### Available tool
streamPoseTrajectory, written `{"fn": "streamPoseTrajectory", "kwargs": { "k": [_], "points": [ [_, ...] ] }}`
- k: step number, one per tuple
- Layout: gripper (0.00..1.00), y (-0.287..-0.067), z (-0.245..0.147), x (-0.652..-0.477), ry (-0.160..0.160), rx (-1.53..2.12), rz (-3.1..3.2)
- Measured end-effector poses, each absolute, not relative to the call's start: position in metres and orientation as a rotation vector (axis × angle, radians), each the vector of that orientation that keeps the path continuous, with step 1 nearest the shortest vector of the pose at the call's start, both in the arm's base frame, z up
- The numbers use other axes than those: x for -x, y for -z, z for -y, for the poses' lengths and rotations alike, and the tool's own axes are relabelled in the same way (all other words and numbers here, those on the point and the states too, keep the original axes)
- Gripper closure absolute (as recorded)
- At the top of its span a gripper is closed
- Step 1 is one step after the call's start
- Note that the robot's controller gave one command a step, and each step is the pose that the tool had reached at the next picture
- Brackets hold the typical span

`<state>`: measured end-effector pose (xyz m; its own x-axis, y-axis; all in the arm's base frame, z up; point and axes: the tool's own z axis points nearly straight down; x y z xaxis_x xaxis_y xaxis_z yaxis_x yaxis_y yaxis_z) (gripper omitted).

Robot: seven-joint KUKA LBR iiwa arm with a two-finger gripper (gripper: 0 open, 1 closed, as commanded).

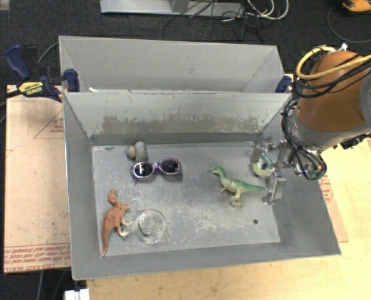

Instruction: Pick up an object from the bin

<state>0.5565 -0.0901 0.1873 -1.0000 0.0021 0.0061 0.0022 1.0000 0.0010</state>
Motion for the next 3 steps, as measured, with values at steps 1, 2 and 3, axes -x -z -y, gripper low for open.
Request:
{"fn": "streamPoseTrajectory", "kwargs": {
  "k": [1, 2, 3],
  "points": [
    [0.00, -0.192, 0.089, -0.558, 0.000, -0.001, 3.143],
    [0.00, -0.126, 0.080, -0.558, 0.001, -0.170, 3.138],
    [1.00, -0.080, 0.089, -0.589, 0.001, -0.410, 3.119]
  ]
}}
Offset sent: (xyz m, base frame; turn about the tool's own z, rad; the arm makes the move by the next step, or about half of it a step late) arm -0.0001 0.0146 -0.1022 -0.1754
